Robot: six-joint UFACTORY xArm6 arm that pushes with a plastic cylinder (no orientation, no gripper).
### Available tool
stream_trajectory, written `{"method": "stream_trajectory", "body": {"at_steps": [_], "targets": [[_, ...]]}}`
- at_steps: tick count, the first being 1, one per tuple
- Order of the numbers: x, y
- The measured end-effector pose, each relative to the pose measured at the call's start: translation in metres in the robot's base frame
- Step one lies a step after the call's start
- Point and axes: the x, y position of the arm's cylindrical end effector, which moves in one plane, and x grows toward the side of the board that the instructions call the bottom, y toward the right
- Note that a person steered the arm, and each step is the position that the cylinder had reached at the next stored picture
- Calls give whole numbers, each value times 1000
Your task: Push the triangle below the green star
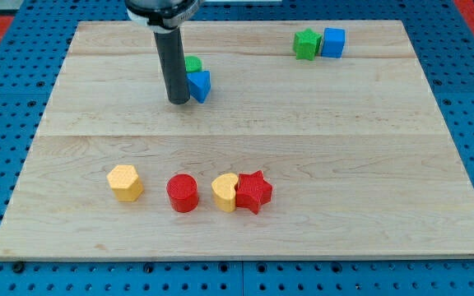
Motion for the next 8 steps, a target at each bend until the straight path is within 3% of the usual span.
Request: {"method": "stream_trajectory", "body": {"at_steps": [2,4,8], "targets": [[-52,74],[-79,136],[-15,131]]}}
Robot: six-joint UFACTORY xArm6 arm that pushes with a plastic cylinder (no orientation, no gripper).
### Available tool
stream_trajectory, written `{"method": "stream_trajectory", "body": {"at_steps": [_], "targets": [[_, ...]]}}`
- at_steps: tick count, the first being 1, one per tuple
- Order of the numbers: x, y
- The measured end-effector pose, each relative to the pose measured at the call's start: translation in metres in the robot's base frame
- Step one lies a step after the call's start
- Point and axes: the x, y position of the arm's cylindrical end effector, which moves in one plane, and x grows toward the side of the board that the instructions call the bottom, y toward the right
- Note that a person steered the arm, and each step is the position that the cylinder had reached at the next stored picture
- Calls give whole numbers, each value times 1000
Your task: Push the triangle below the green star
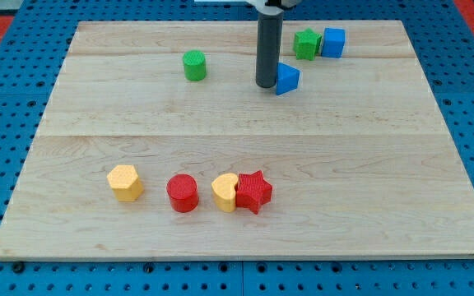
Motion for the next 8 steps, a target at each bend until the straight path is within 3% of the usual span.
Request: {"method": "stream_trajectory", "body": {"at_steps": [3,5,8], "targets": [[-14,48],[18,65],[-13,76]]}}
